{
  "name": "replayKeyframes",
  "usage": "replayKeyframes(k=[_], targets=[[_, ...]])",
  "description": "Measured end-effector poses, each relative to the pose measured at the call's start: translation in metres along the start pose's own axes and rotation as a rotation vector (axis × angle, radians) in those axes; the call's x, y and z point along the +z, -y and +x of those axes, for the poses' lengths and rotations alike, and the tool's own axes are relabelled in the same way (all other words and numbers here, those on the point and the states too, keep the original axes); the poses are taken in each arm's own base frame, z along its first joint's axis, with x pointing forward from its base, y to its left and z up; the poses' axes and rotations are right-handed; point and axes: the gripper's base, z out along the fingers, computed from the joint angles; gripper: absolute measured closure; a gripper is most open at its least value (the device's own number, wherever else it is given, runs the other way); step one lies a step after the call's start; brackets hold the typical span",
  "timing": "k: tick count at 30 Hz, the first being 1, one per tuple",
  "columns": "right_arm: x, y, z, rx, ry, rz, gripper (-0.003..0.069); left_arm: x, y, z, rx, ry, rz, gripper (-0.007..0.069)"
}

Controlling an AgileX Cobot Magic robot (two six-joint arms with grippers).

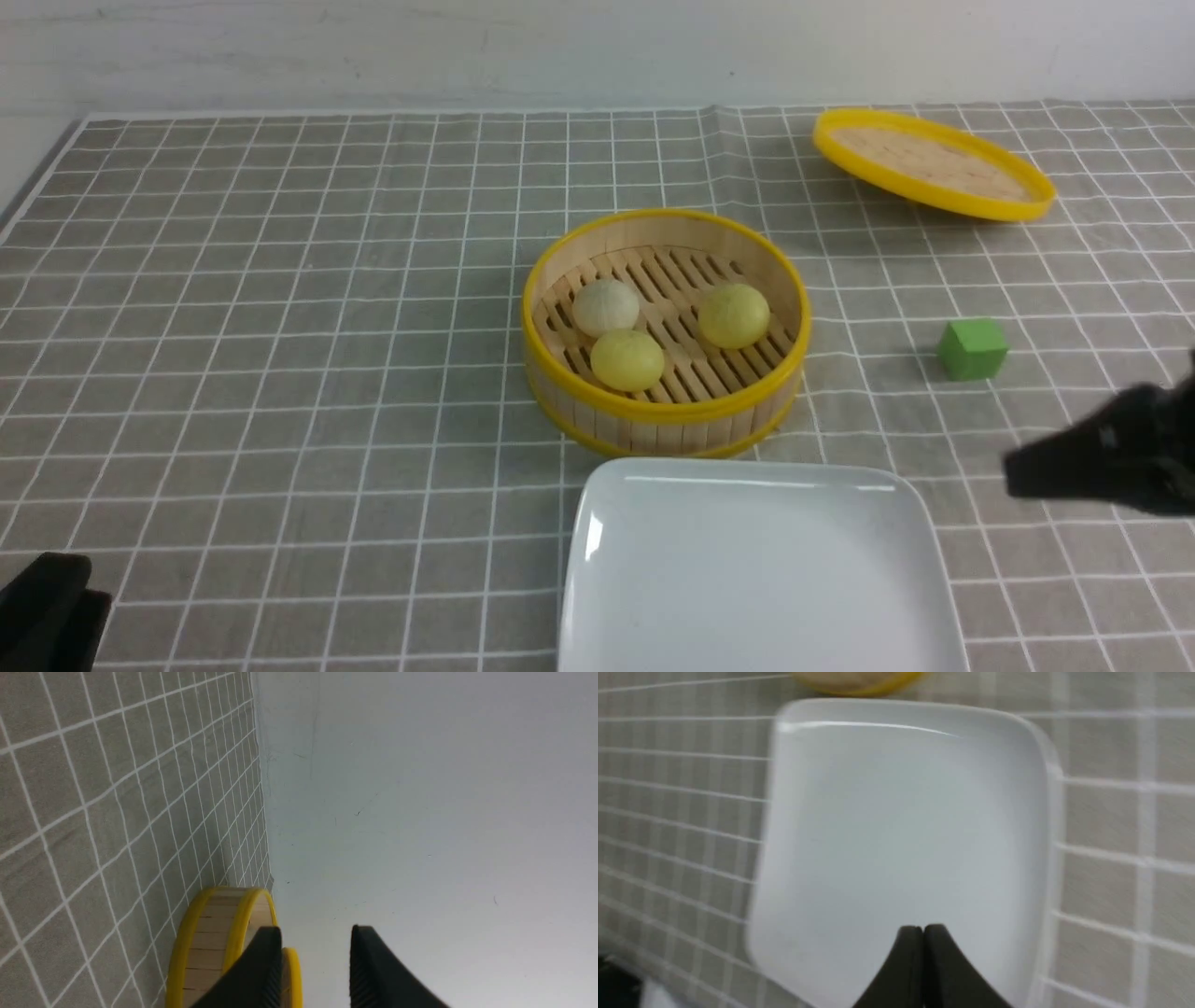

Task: Put the steamed buns into the plate on the grey tablecloth.
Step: 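Reach toward a bun in the bamboo steamer with the right gripper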

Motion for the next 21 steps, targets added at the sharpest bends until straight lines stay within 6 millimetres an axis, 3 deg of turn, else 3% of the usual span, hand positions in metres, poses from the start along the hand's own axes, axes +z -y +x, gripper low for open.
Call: replayKeyframes(k=[1,2,3,10,14,17,20,21], targets=[[0.008,-0.007,-0.018,-0.049,0.006,-0.064,0.0655,0.000,0.000,0.000,0.023,0.001,0.001,0.0384],[0.014,-0.008,-0.023,-0.058,-0.003,-0.086,0.0655,0.000,0.000,0.000,0.030,0.001,0.001,0.0384],[0.029,-0.013,-0.050,-0.101,-0.012,-0.126,0.0655,0.000,0.000,0.000,0.059,0.001,0.001,0.0384],[0.095,-0.010,-0.115,-0.183,-0.144,-0.002,0.0617,-0.002,0.003,0.008,0.086,-0.091,-0.048,0.0384],[0.123,-0.014,-0.142,-0.274,-0.168,0.162,0.0519,-0.011,0.040,0.012,0.302,-0.150,0.025,0.0384],[0.133,-0.014,-0.151,-0.298,-0.160,0.226,0.0453,-0.016,0.060,0.013,0.418,-0.168,0.064,0.0384],[0.164,-0.005,-0.162,-0.341,-0.140,0.319,0.0338,-0.011,0.088,0.017,0.567,-0.267,0.011,0.0384],[0.166,-0.004,-0.164,-0.345,-0.136,0.328,0.0328,-0.010,0.089,0.018,0.572,-0.284,0.000,0.0384]])
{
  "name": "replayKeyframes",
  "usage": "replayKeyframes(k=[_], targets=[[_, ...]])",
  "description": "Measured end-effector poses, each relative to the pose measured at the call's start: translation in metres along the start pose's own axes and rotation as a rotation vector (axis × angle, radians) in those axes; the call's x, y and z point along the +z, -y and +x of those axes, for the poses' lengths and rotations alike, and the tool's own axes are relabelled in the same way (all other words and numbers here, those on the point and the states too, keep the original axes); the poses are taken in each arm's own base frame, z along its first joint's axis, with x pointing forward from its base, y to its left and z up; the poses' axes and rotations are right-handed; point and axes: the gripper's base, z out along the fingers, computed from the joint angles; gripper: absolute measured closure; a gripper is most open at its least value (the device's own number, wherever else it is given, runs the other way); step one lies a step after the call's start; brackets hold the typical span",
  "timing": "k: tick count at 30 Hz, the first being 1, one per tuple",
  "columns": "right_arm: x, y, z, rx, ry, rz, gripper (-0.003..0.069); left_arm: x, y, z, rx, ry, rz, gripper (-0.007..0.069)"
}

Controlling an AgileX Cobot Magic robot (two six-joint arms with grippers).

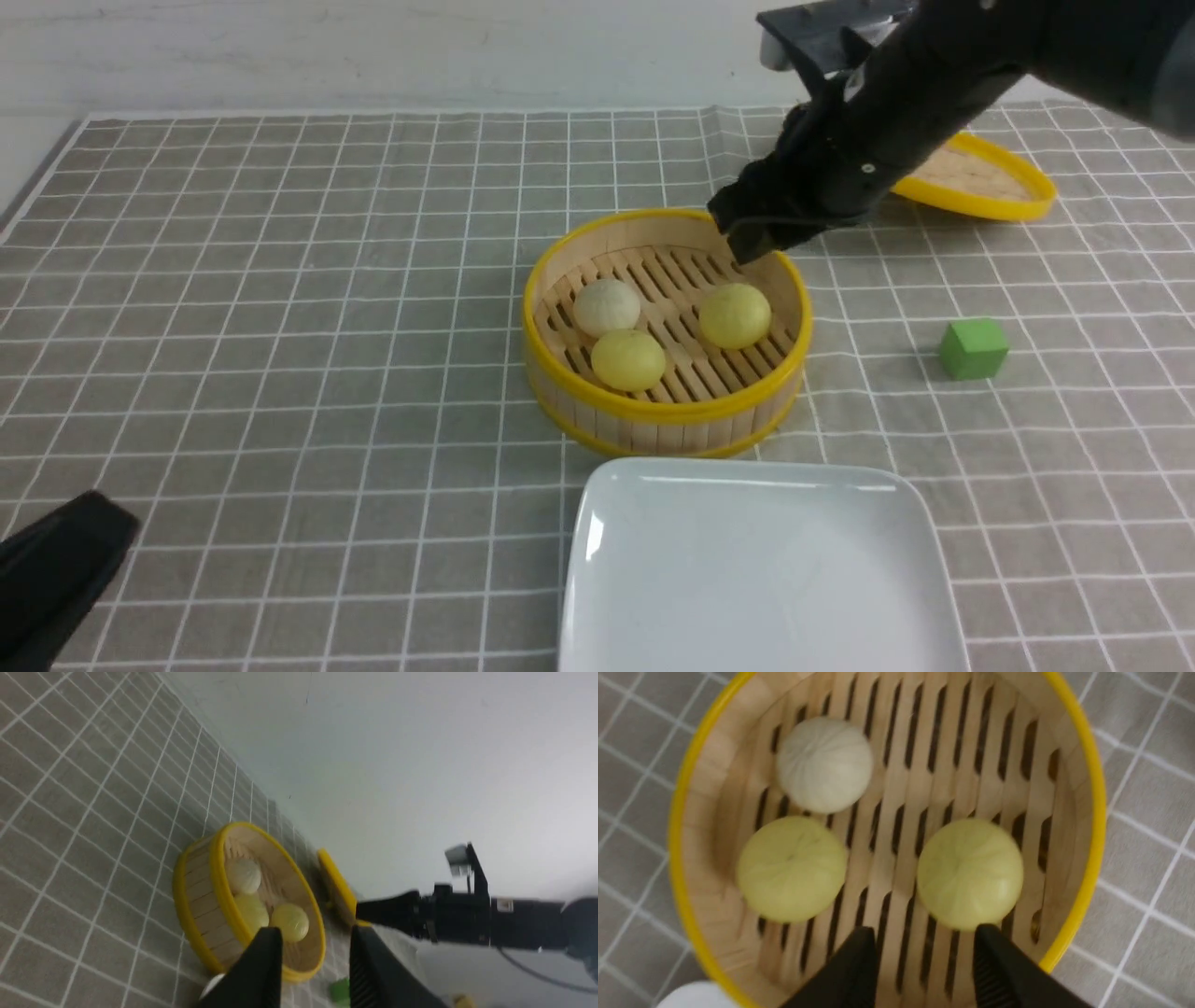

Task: Put the steamed buns into the plate on the grey tablecloth.
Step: 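Reach toward a bun in the bamboo steamer with the right gripper, then move the steamed bun from the bamboo steamer onto the white plate with the right gripper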

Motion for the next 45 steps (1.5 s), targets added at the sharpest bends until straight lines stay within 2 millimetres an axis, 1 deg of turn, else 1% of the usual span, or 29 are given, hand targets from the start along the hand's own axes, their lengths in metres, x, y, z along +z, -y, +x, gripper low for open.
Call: replayKeyframes(k=[1,2,3,4,5,6,8,11,13,15,17,18,20,21,22,24,25,26,28,29,31,32,33,34,36,38,40,43,45], targets=[[0.012,0.001,-0.001,-0.006,-0.005,0.013,0.0300,0.007,0.007,-0.004,0.027,-0.073,-0.035,0.0384],[0.024,0.004,-0.002,-0.013,-0.006,0.029,0.0277,0.014,0.009,-0.006,0.041,-0.157,-0.078,0.0384],[0.026,0.005,-0.002,-0.012,-0.006,0.029,0.0277,0.015,0.012,-0.007,0.052,-0.167,-0.081,0.0384],[0.044,0.008,0.000,-0.018,-0.013,0.044,0.0260,0.026,0.014,-0.009,0.068,-0.302,-0.144,0.0384],[0.046,0.009,0.000,-0.019,-0.009,0.047,0.0260,0.027,0.015,-0.010,0.077,-0.313,-0.148,0.0384],[0.054,0.011,0.001,-0.021,-0.007,0.058,0.0257,0.033,0.015,-0.010,0.078,-0.377,-0.179,0.0384],[0.079,0.016,0.005,-0.012,-0.006,0.087,0.0256,0.048,0.016,-0.013,0.103,-0.571,-0.262,0.0384],[0.096,0.021,0.011,0.006,-0.022,0.111,0.0265,0.060,0.012,-0.014,0.129,-0.708,-0.322,0.0384],[0.102,0.022,0.013,0.016,-0.024,0.116,0.0275,0.064,0.012,-0.016,0.140,-0.737,-0.335,0.0384],[0.105,0.023,0.013,0.021,-0.025,0.120,0.0322,0.070,0.009,-0.017,0.144,-0.769,-0.358,0.0384],[0.105,0.023,0.013,0.019,-0.025,0.122,0.0393,0.071,0.008,-0.018,0.149,-0.769,-0.364,0.0384],[0.105,0.023,0.013,0.019,-0.028,0.122,0.0445,0.071,0.008,-0.018,0.153,-0.767,-0.365,0.0384],[0.101,0.022,0.012,0.019,-0.029,0.122,0.0573,0.072,0.009,-0.019,0.157,-0.756,-0.362,0.0384],[0.097,0.022,0.011,0.018,-0.028,0.122,0.0617,0.072,0.009,-0.019,0.159,-0.755,-0.363,0.0384],[0.089,0.021,0.009,0.018,-0.027,0.123,0.0639,0.072,0.009,-0.020,0.159,-0.753,-0.362,0.0384],[0.072,0.019,0.005,0.019,-0.027,0.121,0.0643,0.072,0.009,-0.020,0.161,-0.748,-0.363,0.0384],[0.048,0.016,0.000,0.017,-0.017,0.122,0.0643,0.072,0.008,-0.020,0.164,-0.745,-0.364,0.0384],[0.032,0.014,-0.002,0.016,-0.018,0.121,0.0643,0.073,0.008,-0.021,0.166,-0.739,-0.364,0.0384],[-0.013,0.007,-0.007,0.020,0.000,0.114,0.0643,0.074,0.008,-0.022,0.173,-0.725,-0.365,0.0384],[-0.040,0.003,-0.007,0.023,-0.001,0.107,0.0643,0.074,0.008,-0.022,0.179,-0.715,-0.366,0.0384],[-0.090,-0.006,0.001,0.036,-0.037,0.084,0.0643,0.075,0.007,-0.025,0.200,-0.690,-0.373,0.0384],[-0.094,-0.007,0.002,0.036,-0.040,0.083,0.0643,0.075,0.006,-0.025,0.203,-0.688,-0.375,0.0384],[-0.113,-0.011,0.008,0.049,-0.048,0.065,0.0643,0.076,0.006,-0.026,0.212,-0.675,-0.377,0.0384],[-0.140,-0.019,0.018,0.064,-0.037,0.027,0.0643,0.077,0.005,-0.028,0.229,-0.655,-0.384,0.0384],[-0.143,-0.026,0.033,0.090,-0.071,-0.032,0.0641,0.078,0.004,-0.029,0.245,-0.640,-0.391,0.0384],[-0.140,-0.033,0.053,0.112,-0.122,-0.098,0.0640,0.078,0.003,-0.030,0.260,-0.632,-0.399,0.0384],[-0.118,-0.037,0.076,0.137,-0.184,-0.160,0.0637,0.078,0.002,-0.031,0.274,-0.631,-0.409,0.0384],[-0.072,-0.037,0.111,0.190,-0.225,-0.204,0.0631,0.077,0.001,-0.031,0.287,-0.631,-0.418,0.0384],[-0.047,-0.036,0.132,0.208,-0.243,-0.213,0.0622,0.077,0.001,-0.032,0.291,-0.631,-0.421,0.0384]])
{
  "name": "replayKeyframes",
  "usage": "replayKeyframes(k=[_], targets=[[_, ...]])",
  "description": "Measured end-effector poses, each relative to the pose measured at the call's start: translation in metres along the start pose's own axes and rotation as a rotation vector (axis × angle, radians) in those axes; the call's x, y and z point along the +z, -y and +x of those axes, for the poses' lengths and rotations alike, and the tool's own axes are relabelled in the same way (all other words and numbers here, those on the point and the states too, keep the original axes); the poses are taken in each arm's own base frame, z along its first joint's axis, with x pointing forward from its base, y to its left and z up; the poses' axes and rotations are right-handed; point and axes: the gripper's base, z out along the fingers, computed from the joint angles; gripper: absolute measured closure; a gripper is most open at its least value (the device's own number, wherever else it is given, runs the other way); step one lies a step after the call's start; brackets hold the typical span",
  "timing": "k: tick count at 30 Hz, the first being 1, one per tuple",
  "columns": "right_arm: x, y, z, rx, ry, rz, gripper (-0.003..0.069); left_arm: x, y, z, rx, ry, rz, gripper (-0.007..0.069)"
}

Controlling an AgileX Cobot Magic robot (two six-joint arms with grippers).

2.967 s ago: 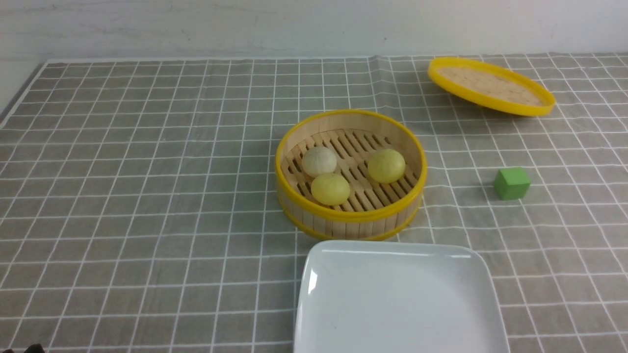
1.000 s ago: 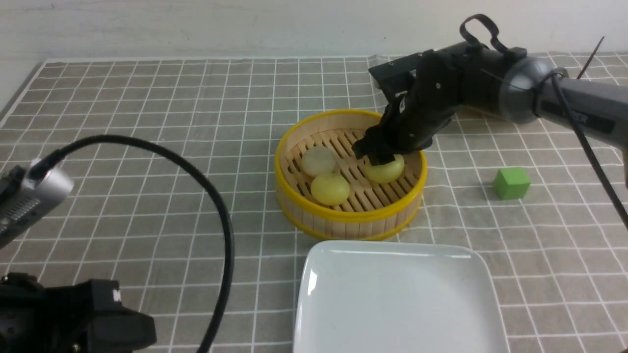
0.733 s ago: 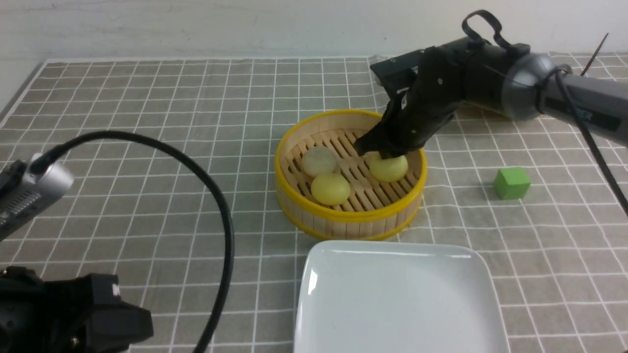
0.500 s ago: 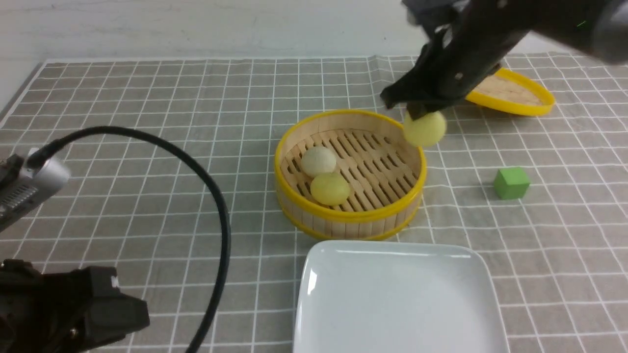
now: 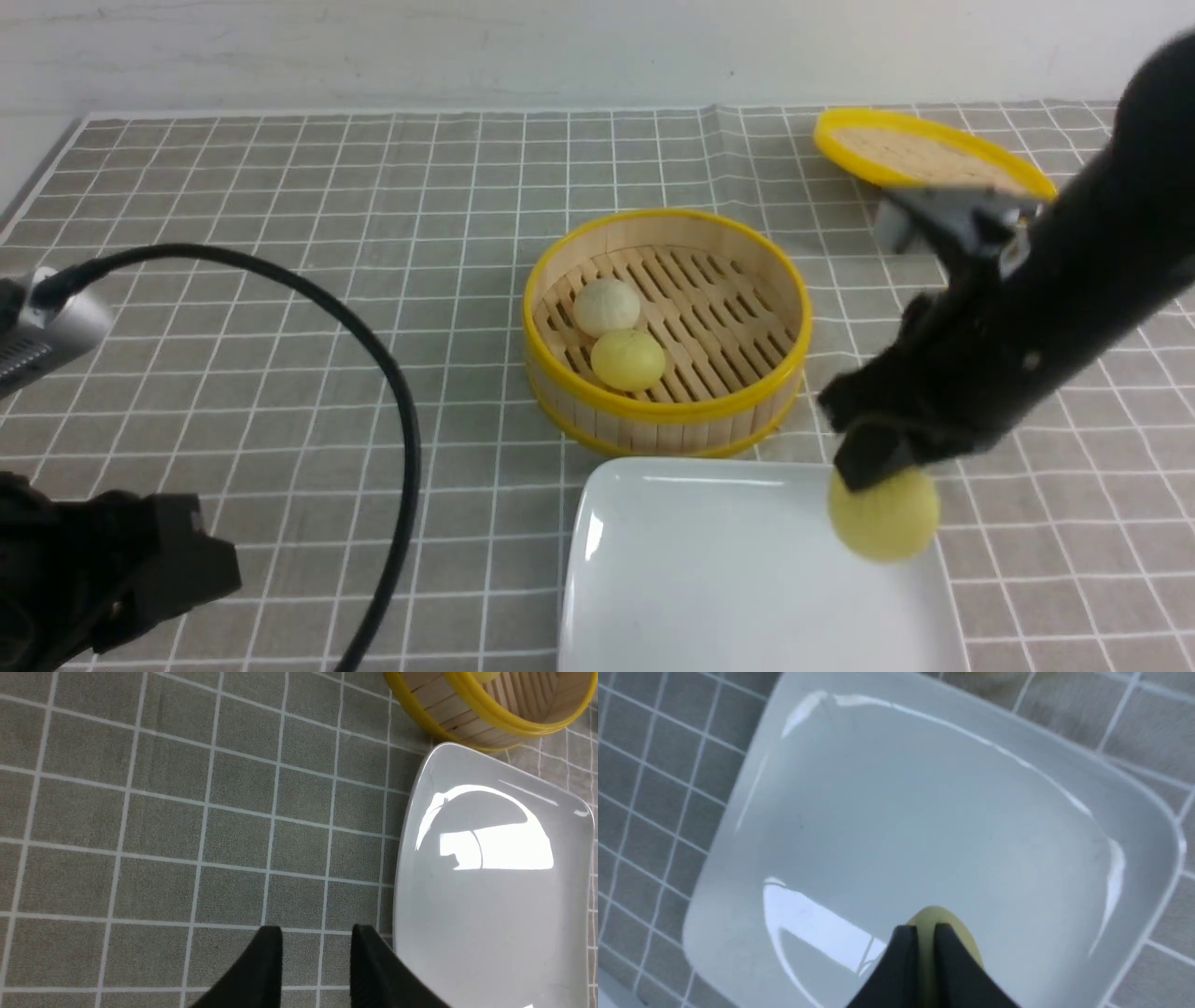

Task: Put the steamed buns into the plate on the grey tablecloth.
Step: 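Move the steamed bun from the bamboo steamer onto the white plate with the right gripper, then reach into the bamboo steamer and grasp a bun with the left gripper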

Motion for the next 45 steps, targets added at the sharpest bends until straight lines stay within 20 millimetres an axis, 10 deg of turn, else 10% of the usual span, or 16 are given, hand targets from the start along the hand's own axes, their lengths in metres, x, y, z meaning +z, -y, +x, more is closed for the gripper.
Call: replayKeyframes(k=[7,17,23,28,35,45], targets=[[0.050,0.022,0.022,0.041,-0.013,0.024,0.0510,0.000,-0.002,-0.003,0.020,0.030,-0.025,0.0384],[0.030,0.011,0.003,0.001,-0.063,0.003,0.0197,0.014,0.003,-0.026,-0.002,0.019,0.005,0.0384],[-0.037,-0.005,-0.014,-0.093,-0.027,0.101,0.0407,0.028,0.019,-0.066,0.031,-0.052,0.069,0.0384],[-0.096,-0.011,0.018,-0.070,0.024,0.236,0.0663,0.040,0.032,-0.095,0.092,-0.085,0.149,0.0377],[-0.132,-0.010,0.091,0.045,0.150,0.308,0.0675,0.069,0.053,-0.136,0.146,-0.136,0.257,0.0276],[-0.122,0.002,0.145,0.110,0.168,0.341,0.0672,0.147,0.136,-0.141,0.384,-0.288,0.205,0.0179]])
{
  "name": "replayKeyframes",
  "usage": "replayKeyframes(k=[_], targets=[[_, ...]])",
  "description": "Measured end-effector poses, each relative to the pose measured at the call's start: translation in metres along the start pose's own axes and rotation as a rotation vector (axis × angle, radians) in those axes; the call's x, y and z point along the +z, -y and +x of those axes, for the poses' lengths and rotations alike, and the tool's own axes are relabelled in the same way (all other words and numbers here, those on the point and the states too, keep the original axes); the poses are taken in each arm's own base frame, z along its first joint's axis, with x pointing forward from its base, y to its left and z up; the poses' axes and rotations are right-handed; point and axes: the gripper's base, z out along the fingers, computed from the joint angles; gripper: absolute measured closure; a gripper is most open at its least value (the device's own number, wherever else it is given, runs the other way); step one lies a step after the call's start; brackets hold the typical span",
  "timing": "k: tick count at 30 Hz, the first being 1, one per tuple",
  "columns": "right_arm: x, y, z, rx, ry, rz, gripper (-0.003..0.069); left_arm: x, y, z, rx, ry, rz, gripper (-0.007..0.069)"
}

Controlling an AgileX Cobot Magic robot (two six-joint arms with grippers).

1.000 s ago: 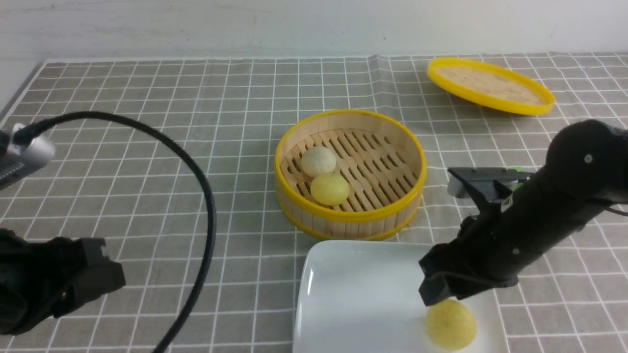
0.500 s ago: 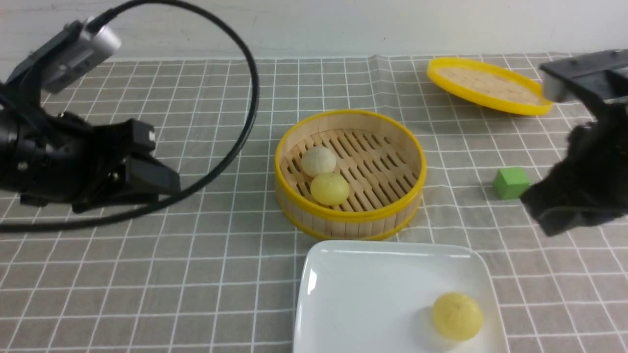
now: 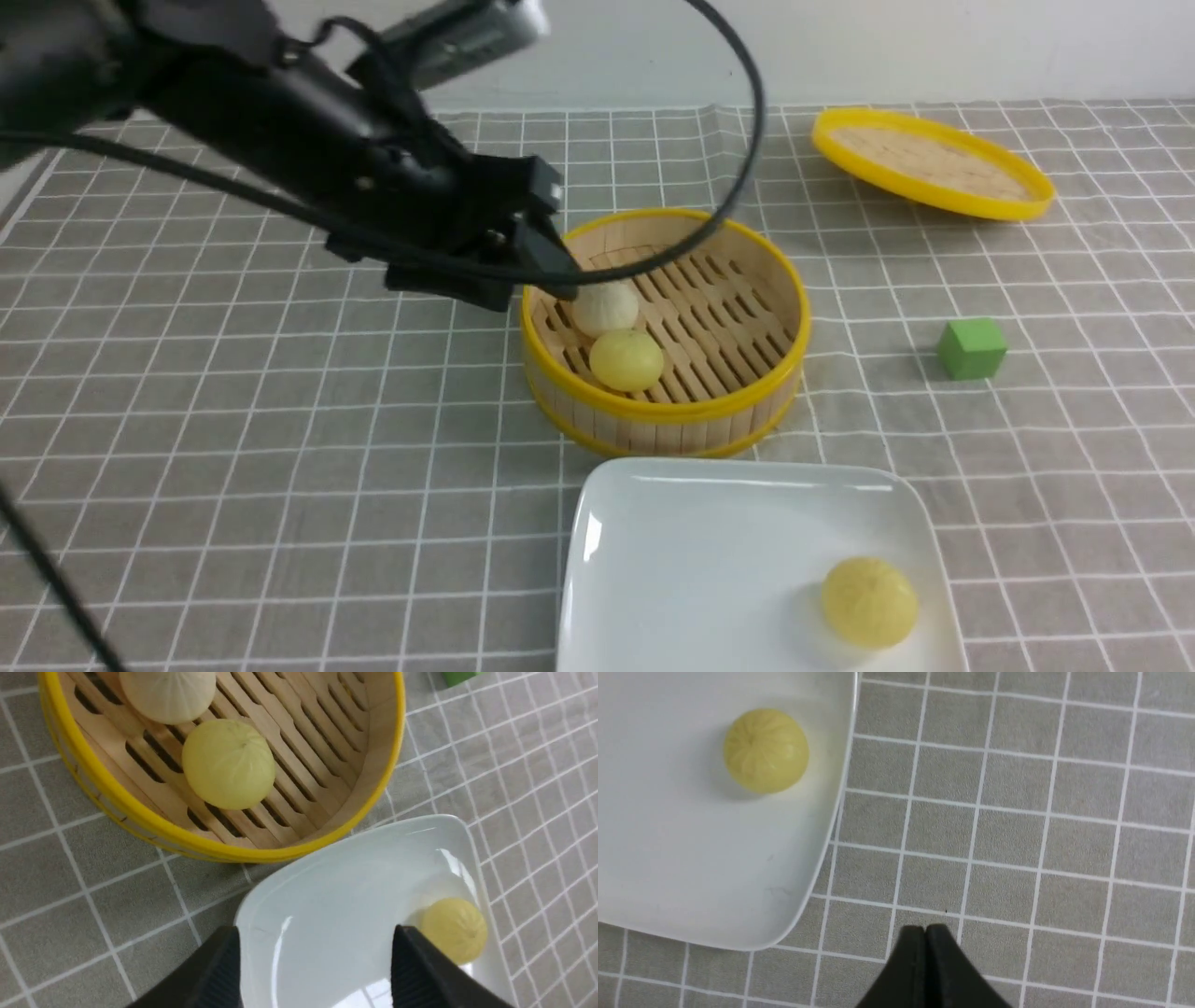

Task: Put the steamed buns into the plate on the grey tablecloth.
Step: 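Reach into the bamboo steamer and grasp a bun with the left gripper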

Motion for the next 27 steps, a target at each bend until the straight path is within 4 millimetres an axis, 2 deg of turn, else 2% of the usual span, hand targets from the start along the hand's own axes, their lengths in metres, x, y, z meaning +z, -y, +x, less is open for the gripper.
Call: replayKeyframes(k=[4,8,12,17,19,24,26,27], targets=[[0.003,0.000,0.000,0.001,0.015,-0.004,0.0671,0.052,0.010,-0.016,0.055,-0.076,-0.096,0.0176],[0.003,-0.001,-0.003,0.000,0.054,-0.011,0.0668,0.091,0.019,-0.022,0.149,-0.119,-0.158,0.0176],[0.003,-0.001,-0.005,-0.001,0.070,-0.013,0.0666,0.117,0.020,-0.025,0.216,-0.137,-0.205,0.0176],[0.003,-0.001,-0.005,-0.001,0.075,-0.014,0.0663,0.134,0.013,-0.024,0.225,-0.144,-0.227,0.0215],[0.003,-0.001,-0.006,-0.001,0.082,-0.016,0.0661,0.139,0.010,-0.024,0.227,-0.141,-0.231,0.0277],[0.003,-0.002,-0.008,-0.001,0.108,-0.022,0.0659,0.138,0.011,-0.026,0.229,-0.133,-0.232,0.0522],[0.002,-0.002,-0.009,0.001,0.123,-0.028,0.0658,0.128,0.015,-0.028,0.237,-0.119,-0.233,0.0597],[0.002,-0.002,-0.010,0.001,0.125,-0.028,0.0658,0.123,0.016,-0.028,0.239,-0.115,-0.232,0.0602]])
